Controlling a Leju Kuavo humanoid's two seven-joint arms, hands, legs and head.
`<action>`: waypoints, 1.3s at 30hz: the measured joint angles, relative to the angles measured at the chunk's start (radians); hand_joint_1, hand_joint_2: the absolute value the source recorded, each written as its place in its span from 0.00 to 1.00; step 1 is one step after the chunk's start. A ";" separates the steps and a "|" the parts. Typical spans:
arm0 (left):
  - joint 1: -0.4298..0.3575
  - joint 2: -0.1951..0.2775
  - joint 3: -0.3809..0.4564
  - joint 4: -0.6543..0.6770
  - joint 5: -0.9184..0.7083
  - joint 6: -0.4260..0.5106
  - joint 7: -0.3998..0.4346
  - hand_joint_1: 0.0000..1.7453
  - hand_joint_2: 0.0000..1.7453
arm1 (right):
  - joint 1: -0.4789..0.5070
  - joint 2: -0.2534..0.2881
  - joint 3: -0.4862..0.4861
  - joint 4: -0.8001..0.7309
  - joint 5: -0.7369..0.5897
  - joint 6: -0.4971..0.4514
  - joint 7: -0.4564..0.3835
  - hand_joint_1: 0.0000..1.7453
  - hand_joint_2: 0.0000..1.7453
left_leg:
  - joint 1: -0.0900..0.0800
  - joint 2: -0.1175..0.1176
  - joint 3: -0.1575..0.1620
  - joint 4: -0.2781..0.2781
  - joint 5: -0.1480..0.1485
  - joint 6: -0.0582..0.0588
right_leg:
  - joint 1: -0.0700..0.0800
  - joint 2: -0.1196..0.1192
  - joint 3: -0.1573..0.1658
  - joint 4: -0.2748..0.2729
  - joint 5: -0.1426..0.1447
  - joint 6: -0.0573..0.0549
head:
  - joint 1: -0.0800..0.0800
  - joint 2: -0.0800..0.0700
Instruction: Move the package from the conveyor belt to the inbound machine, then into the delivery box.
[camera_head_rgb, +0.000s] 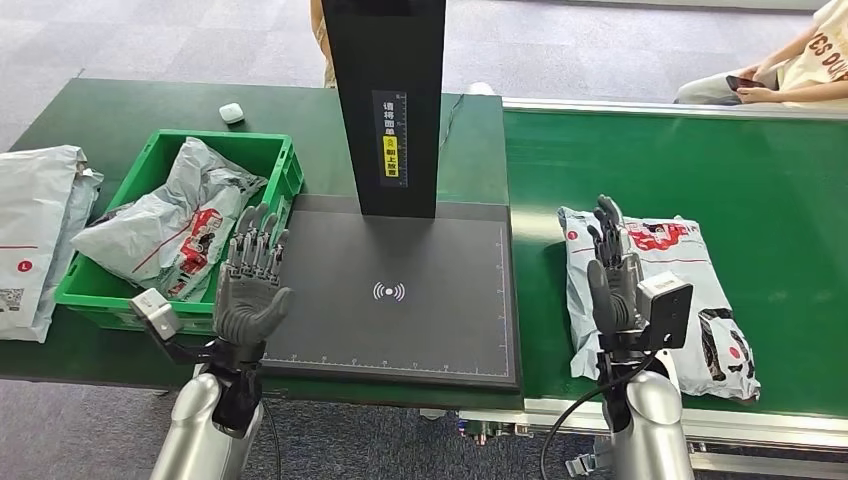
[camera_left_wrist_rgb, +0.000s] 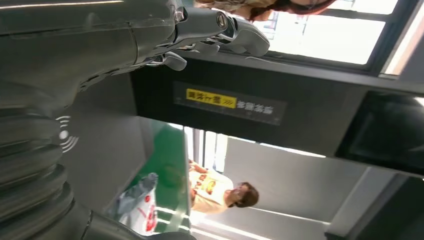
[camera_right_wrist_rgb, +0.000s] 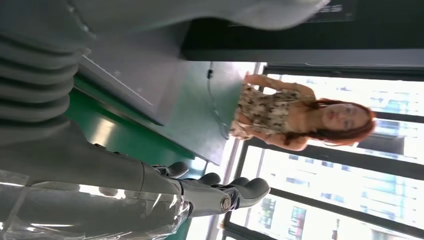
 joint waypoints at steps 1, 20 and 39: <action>0.006 -0.003 -0.002 -0.001 -0.006 0.002 0.006 0.00 1.00 | 0.002 0.002 0.000 0.009 0.000 -0.004 0.007 0.00 1.00 | 0.000 0.000 0.000 0.000 0.000 0.000 | 0.000 0.000 0.000 0.000 0.000 0.000 | 0.000 0.000; 0.075 -0.024 0.009 -0.037 -0.034 -0.071 0.051 0.00 1.00 | 0.077 0.036 0.027 -0.012 0.051 -0.008 -0.004 0.00 1.00 | 0.000 0.000 0.000 0.000 0.000 0.000 | 0.000 0.000 0.000 0.000 0.000 0.000 | 0.000 0.000; 0.087 -0.032 0.009 -0.040 -0.015 -0.054 0.050 0.00 1.00 | 0.078 0.039 0.025 -0.045 0.069 0.011 0.019 0.00 1.00 | 0.000 0.000 0.000 0.000 0.000 0.000 | 0.000 0.000 0.000 0.000 0.000 0.000 | 0.000 0.000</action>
